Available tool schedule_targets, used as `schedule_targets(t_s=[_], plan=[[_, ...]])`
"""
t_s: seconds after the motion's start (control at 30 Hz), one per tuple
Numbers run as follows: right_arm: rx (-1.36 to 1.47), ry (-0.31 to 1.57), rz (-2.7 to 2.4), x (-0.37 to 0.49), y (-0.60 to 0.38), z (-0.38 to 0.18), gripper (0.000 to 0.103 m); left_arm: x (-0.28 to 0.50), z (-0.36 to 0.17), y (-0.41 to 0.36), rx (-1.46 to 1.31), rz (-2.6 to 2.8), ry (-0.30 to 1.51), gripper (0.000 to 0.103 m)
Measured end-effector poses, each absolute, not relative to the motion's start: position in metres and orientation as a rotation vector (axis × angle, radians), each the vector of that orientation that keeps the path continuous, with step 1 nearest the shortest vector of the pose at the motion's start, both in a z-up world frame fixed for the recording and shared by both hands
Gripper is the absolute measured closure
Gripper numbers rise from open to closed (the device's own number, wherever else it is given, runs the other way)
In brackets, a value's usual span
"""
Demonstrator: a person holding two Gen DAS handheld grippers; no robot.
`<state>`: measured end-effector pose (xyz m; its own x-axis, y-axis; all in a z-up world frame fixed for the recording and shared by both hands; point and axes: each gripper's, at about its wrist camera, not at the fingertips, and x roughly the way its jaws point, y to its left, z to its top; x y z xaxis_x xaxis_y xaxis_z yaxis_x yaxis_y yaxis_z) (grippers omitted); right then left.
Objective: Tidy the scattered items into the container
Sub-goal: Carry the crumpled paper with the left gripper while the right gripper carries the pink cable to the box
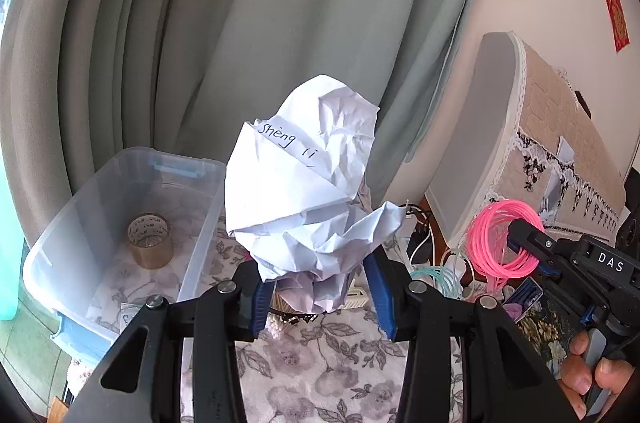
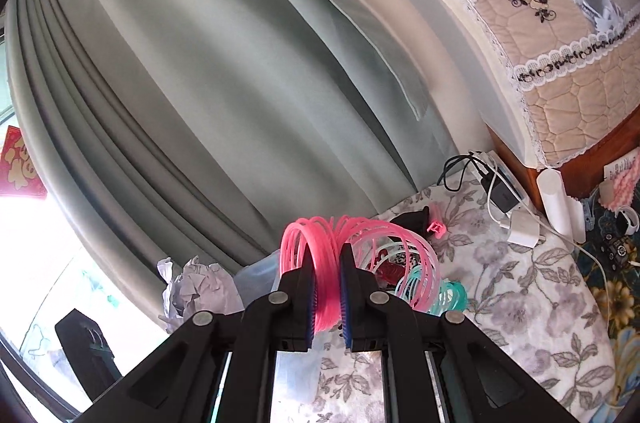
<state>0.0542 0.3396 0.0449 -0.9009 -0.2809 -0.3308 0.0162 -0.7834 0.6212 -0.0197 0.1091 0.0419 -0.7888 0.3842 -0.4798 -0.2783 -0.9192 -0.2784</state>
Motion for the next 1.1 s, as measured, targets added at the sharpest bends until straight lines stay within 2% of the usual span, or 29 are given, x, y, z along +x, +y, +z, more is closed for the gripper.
schedule_targets(t_s=[0.57, 1.1], plan=[[0.56, -0.721, -2.714, 0.059, 0.265, 0.083, 0.092, 0.0, 0.057, 0.026, -0.66, 2.765, -0.447, 0.059], [0.617, -0.469, -2.596, 0.027, 0.167, 0.088, 0.092, -0.005, 0.03, -0.066, -0.663, 2.845, -0.668, 0.059]])
